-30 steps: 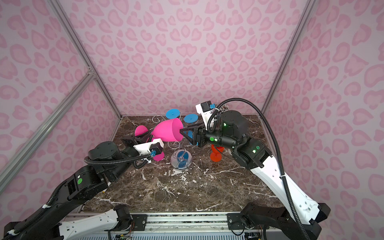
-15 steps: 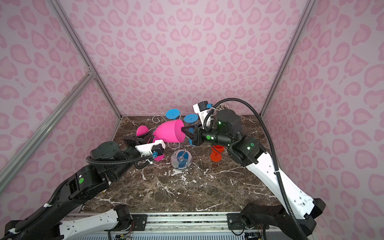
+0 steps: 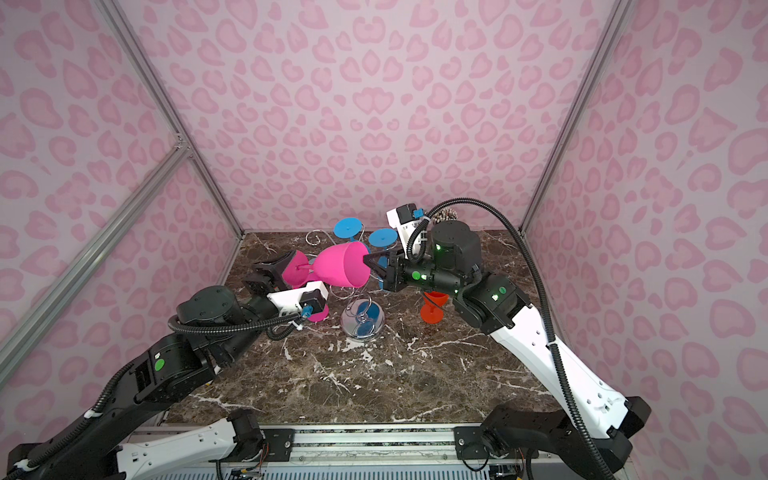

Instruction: Take the wine glass off the wine glass rack

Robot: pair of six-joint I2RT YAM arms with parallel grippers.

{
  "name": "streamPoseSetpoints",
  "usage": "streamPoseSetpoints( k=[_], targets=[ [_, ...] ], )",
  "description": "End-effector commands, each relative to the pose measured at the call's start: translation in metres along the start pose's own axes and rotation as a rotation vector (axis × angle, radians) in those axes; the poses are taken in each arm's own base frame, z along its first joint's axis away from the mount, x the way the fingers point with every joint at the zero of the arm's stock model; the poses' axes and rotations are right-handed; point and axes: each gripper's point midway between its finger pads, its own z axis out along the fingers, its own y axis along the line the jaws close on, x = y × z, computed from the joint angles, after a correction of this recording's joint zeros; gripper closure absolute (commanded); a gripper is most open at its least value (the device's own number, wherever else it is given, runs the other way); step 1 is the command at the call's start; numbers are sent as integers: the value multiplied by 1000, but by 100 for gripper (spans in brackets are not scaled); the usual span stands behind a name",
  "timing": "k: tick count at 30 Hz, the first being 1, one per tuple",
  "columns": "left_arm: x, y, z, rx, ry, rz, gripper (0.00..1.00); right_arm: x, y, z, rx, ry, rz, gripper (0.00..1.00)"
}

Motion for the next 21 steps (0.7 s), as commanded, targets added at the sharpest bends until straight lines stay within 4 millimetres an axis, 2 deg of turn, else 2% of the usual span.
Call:
streamPoseSetpoints(
  k=[1,7,12,21],
  targets=[
    [-3,9,-3,-36,-21,-37,3,-7,2,0,-8,-36,-14,100],
    [-2,11,-6,-42,-22,-47,3,-13,7,0,-29,-56,-16,100],
    [-4,21,-17,-64,-52,-94,3,-25,22,-5,-102,-95,-19,100],
    [1,35,-37,-99,-90,-189,3,-54,29,-28,-138,-198,-25,100]
  ],
)
